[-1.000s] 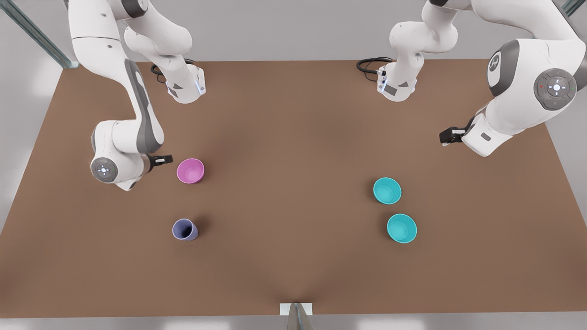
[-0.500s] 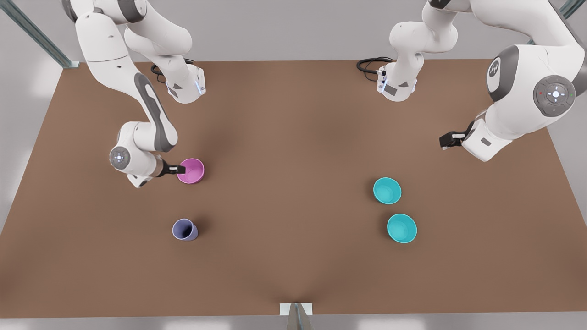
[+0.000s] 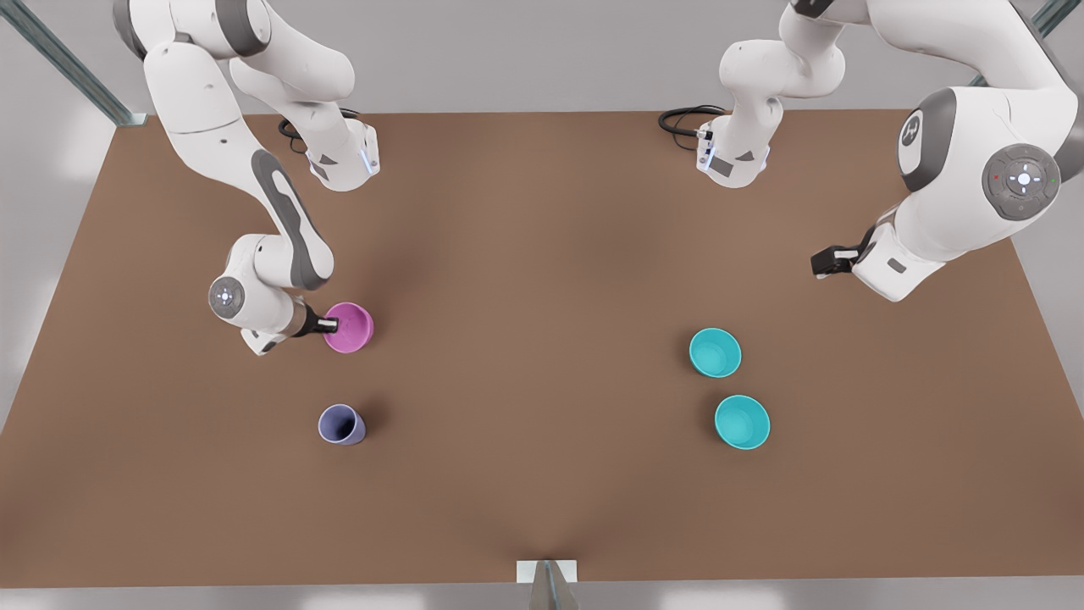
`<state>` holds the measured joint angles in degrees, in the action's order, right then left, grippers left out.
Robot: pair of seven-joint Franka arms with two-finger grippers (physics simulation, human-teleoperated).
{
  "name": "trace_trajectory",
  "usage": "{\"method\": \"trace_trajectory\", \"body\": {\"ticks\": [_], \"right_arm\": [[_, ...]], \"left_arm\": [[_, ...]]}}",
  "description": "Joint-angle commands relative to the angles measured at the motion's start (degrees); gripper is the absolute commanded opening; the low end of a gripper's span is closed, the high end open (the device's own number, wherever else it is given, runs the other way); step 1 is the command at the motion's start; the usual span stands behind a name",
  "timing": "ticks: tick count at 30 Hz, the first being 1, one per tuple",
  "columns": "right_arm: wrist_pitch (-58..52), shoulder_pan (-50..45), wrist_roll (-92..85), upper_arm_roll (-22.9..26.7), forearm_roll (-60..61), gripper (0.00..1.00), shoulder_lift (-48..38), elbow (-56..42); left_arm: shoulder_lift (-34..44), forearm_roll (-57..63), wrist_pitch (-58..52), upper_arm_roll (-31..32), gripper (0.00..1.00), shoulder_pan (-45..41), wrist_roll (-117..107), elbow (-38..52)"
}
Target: Stack the blue bowl on the pink bowl
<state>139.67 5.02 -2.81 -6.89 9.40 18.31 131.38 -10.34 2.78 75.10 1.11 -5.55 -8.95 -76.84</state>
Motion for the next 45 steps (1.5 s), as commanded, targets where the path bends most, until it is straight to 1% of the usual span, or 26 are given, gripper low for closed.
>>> {"method": "trace_trajectory", "body": {"ticks": [1, 7, 10, 12, 13, 15, 19, 20, 21, 22, 23, 24, 27, 33, 34, 35, 36, 37, 38, 39, 40, 41, 42, 43, 44, 45], "right_arm": [[-2.12, -0.01, 2.46, -0.23, -0.96, 0.22, -0.99, -0.60], [-4.06, -0.10, 0.18, -2.86, -0.87, 0.21, -4.69, -0.60], [-6.08, -0.10, 1.23, -9.97, 3.52, 0.21, -5.30, -3.76], [-6.34, -0.19, 8.51, -17.08, 6.50, 0.21, -3.38, -7.71], [-5.56, -3.51, 14.22, -19.39, 8.18, 0.21, -0.92, -11.13], [0.25, -11.34, 23.63, -19.39, 8.62, 0.21, 4.45, -17.64], [0.60, -20.22, 30.14, -19.04, 8.09, 0.21, 20.00, -41.64], [0.69, -23.12, 31.29, -16.94, 7.92, 0.21, 23.34, -46.03], [0.34, -31.11, 31.46, -8.94, 8.27, 0.21, 27.03, -51.65], [-0.01, -34.81, 31.46, -5.86, 8.36, 0.21, 31.52, -57.72], [-0.10, -36.92, 32.25, -4.54, 8.27, 0.21, 34.94, -61.94], [-0.10, -37.98, 32.25, -3.48, 8.18, 0.21, 36.97, -64.32], [-1.60, -38.42, 31.64, -1.37, 7.66, 0.21, 38.12, -65.73], [-1.86, -38.51, 31.82, -1.37, 5.02, 0.21, 39.70, -65.37], [-1.95, -38.95, 32.16, -1.37, 5.19, 0.95, 39.70, -65.37], [-2.04, -38.95, 32.17, -1.37, 5.37, 1.00, 39.52, -65.29], [-2.74, -38.95, 32.34, -1.37, 5.46, 1.00, 39.26, -65.29], [-2.91, -38.95, 32.61, -1.46, 5.63, 1.00, 38.91, -65.29], [-6.15, -38.86, 33.91, -1.55, 6.07, 1.00, 37.42, -65.29], [-11.76, -38.16, 36.03, -1.63, 6.25, 1.00, 34.96, -65.11], [-25.92, -35.26, 36.39, -1.72, 6.25, 1.00, 29.25, -65.11], [-38.13, -30.34, 34.81, -1.90, 6.07, 1.00, 25.47, -65.29], [-54.13, -23.58, 32.70, -1.90, 5.72, 1.00, 21.42, -65.81], [-62.13, -18.13, 24.91, -1.20, 4.94, 1.00, 19.22, -65.90], [-67.76, -12.42, 16.11, -1.37, -2.86, 1.00, 17.90, -67.56], [-69.97, -11.09, 11.36, -1.28, -9.45, 1.00, 16.68, -67.92]], "left_arm": [[0.06, 0.12, 0.05, 0.03, 1.00, 0.01, -0.10, 0.02], [0.06, 0.03, 0.05, -0.06, 1.00, 0.01, 0.25, 0.02], [-0.03, 0.03, 0.13, 0.03, 1.00, 0.01, 0.25, 0.02], [-0.03, 0.03, 0.13, -0.06, 1.00, 0.01, 0.25, 0.02], [-0.03, 0.12, 0.13, -0.06, 1.00, 0.01, 0.25, 0.02], [0.06, 0.12, 0.05, 0.03, 1.00, 0.01, 0.25, 0.02], [-0.12, 0.03, 0.13, -0.06, 1.00, 0.01, 0.25, 0.02], [-0.12, 0.03, 0.13, -0.06, 1.00, 0.01, 0.25, 0.02], [-0.12, 0.03, 0.13, -0.06, 1.00, 0.01, 0.25, 0.02], [-0.73, 0.03, 0.13, -0.06, 1.00, 0.01, -0.10, 0.02], [-1.26, 0.12, 0.13, -0.06, 1.00, 0.01, -0.37, 0.02], [-1.00, 0.12, 0.05, -0.06, 1.00, 0.01, -0.45, 0.20], [-1.35, 0.73, 2.15, -0.15, 1.00, 0.01, -0.46, -0.15], [-2.49, -0.06, 0.05, -1.20, 1.00, 0.27, -0.19, -0.59], [-2.49, -0.93, -0.48, -1.64, 1.00, 0.19, -0.37, -0.85], [-1.88, -1.37, 0.31, -1.73, 1.00, 0.10, -0.54, -2.78], [-1.79, -2.34, 2.59, -3.04, 1.00, -0.25, -2.65, -4.10], [-0.29, -2.43, 8.64, -3.31, 1.00, -0.34, -1.95, -10.24], [-0.20, -2.69, 17.33, -4.01, 1.00, -0.52, -1.95, -16.82], [-0.38, -3.22, 22.17, -4.27, 1.00, -0.52, -0.38, -19.65], [-0.56, -6.38, 29.48, -8.58, 1.00, -0.52, 7.96, -24.67], [-1.35, -7.35, 37.38, -9.55, 1.00, -0.52, 11.23, -29.32], [-2.49, -8.14, 46.09, -9.81, 1.00, -0.52, 14.57, -35.04], [-4.42, -11.55, 48.99, -9.81, 1.00, -0.52, 16.59, -36.80], [-6.96, -16.39, 53.02, -9.81, 1.00, -0.43, 18.52, -39.25], [-8.90, -20.60, 55.32, -9.81, 1.00, -0.52, 19.49, -40.49]]}}
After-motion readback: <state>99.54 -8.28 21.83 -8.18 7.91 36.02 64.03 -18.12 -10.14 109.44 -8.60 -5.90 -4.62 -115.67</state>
